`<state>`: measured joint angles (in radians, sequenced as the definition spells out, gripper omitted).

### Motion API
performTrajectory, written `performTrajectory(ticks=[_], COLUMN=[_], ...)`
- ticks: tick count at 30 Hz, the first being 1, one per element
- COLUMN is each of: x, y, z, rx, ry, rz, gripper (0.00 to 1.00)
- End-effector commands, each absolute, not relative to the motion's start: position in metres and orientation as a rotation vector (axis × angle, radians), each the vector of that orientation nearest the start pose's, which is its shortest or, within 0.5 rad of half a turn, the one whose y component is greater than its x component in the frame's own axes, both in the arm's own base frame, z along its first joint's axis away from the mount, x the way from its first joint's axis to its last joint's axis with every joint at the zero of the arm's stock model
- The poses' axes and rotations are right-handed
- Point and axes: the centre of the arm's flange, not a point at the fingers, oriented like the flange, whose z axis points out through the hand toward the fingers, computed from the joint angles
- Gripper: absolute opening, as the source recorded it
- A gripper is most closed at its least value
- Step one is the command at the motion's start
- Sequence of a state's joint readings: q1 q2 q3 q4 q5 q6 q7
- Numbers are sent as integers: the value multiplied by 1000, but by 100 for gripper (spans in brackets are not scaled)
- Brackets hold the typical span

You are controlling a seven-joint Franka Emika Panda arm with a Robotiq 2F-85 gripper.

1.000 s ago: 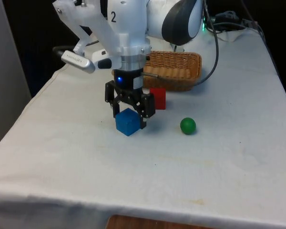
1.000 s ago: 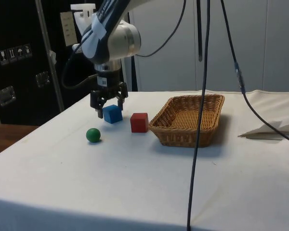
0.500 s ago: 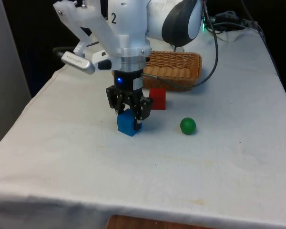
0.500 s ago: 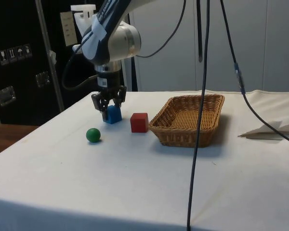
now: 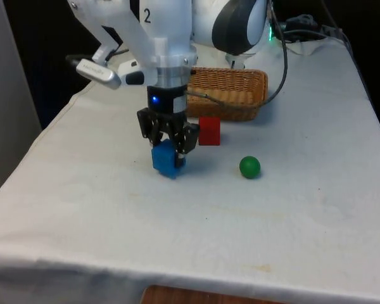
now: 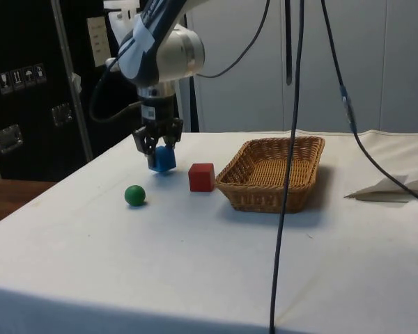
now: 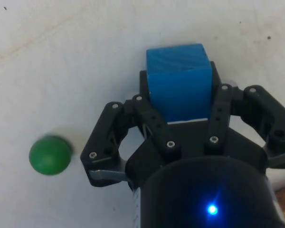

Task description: Place all non-red objects into the basket.

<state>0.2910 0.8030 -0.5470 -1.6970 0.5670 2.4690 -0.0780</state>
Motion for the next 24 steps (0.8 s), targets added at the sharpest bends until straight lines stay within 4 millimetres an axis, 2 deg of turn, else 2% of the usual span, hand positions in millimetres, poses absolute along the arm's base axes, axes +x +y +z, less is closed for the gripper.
performTrajectory(ticks=[1, 2, 3, 11, 12, 17, 19, 24], x=[665, 662, 664, 648, 651, 637, 638, 622], y=[-132, -134, -134, -139, -138, -143, -143, -150], z=[198, 204, 201, 233, 228, 254, 253, 273], rx=[-3082, -3081, -3077, -3071, -3067, -3065, -3058, -3062], ry=[703, 705, 704, 707, 703, 702, 697, 696], rz=[-199, -199, -201, -206, -212, -214, -216, -219], gripper=[2, 2, 2, 2, 2, 2, 2, 2])
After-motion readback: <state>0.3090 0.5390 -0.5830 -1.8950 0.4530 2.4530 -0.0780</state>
